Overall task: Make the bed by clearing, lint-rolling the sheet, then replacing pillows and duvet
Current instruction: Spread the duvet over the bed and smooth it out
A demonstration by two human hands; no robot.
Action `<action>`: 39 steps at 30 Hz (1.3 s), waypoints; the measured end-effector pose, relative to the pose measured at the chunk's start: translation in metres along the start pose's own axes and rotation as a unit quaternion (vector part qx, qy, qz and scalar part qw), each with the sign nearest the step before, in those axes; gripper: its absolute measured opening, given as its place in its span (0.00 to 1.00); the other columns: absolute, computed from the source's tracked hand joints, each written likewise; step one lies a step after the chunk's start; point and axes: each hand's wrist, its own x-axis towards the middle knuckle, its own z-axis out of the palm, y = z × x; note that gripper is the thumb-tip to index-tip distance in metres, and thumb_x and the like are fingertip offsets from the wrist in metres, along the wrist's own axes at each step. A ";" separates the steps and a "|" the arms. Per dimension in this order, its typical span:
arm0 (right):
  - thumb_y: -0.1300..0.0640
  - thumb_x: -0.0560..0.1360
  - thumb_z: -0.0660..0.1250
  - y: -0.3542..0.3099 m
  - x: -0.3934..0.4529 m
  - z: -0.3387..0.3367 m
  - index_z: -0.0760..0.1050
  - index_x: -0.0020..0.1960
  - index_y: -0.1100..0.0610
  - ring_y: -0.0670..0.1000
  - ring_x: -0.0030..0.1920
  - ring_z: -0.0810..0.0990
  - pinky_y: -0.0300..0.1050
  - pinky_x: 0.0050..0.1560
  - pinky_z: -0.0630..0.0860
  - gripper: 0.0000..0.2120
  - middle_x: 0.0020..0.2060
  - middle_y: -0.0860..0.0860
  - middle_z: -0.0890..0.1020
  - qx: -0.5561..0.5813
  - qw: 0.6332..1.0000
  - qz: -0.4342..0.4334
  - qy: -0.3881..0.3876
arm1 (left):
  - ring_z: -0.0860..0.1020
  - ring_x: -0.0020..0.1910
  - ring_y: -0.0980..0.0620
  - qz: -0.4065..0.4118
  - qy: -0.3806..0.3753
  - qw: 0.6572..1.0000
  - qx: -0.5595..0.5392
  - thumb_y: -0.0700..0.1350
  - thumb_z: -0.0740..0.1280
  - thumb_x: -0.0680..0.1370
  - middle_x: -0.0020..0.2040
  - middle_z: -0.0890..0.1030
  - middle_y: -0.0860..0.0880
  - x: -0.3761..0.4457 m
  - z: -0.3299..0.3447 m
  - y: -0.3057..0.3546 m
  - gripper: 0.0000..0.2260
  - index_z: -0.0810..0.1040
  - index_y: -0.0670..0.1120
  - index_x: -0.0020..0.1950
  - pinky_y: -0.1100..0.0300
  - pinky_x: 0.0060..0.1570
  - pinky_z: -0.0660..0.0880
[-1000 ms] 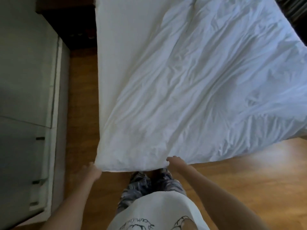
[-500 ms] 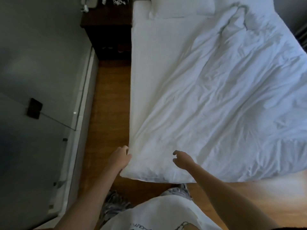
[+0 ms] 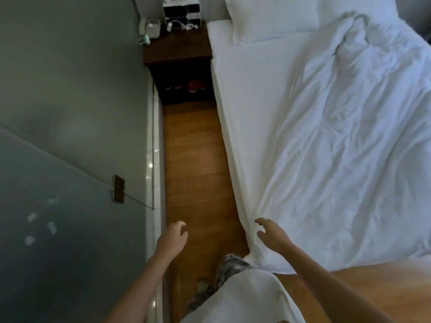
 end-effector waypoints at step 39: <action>0.48 0.79 0.62 -0.295 0.579 -0.412 0.69 0.69 0.53 0.50 0.60 0.76 0.44 0.60 0.71 0.20 0.62 0.51 0.77 0.357 0.870 0.237 0.245 | 0.77 0.57 0.50 0.323 -0.153 0.916 0.183 0.45 0.63 0.81 0.61 0.78 0.48 0.795 -0.411 0.438 0.14 0.74 0.47 0.66 0.53 0.56 0.75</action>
